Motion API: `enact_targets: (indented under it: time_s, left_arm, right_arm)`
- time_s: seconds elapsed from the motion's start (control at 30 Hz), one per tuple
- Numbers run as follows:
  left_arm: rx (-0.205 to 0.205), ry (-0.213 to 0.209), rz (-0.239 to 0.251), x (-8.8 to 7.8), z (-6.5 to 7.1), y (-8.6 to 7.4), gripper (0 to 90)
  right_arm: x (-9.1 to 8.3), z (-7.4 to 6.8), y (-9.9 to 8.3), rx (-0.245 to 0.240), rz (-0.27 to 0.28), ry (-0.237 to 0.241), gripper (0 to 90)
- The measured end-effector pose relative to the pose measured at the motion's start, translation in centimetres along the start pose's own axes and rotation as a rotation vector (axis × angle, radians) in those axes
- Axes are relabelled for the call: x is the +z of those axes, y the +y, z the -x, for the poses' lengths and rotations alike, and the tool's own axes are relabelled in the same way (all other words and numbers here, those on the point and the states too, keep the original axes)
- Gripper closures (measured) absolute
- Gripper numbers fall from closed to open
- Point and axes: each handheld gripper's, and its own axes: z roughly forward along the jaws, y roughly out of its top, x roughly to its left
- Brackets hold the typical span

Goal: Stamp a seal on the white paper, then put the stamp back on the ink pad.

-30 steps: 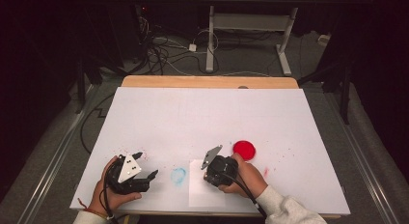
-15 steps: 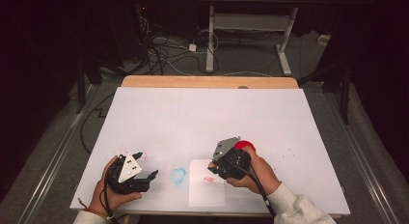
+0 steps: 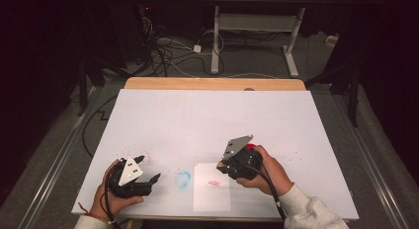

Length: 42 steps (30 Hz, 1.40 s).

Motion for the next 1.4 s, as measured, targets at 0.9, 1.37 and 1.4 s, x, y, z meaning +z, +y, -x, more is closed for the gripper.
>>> enact_targets:
  time_s: [0.9, 1.37, 1.4]
  left_arm:
    - [0.007, -0.006, -0.008, 0.1, 0.2, 0.0, 21.1]
    - [0.028, -0.006, -0.008, 0.0, 0.5, 0.2, 21.1]
    - [0.03, -0.008, -0.009, 0.0, 0.5, 0.2, 21.1]
  right_arm:
    - [-2.9, 1.4, -0.7, 0.024, 0.037, -0.076, 76.1]
    - [-3.1, 2.6, -1.4, 0.054, 0.018, -0.128, 76.1]
    - [-3.2, 2.7, -1.5, 0.06, 0.015, -0.133, 76.1]
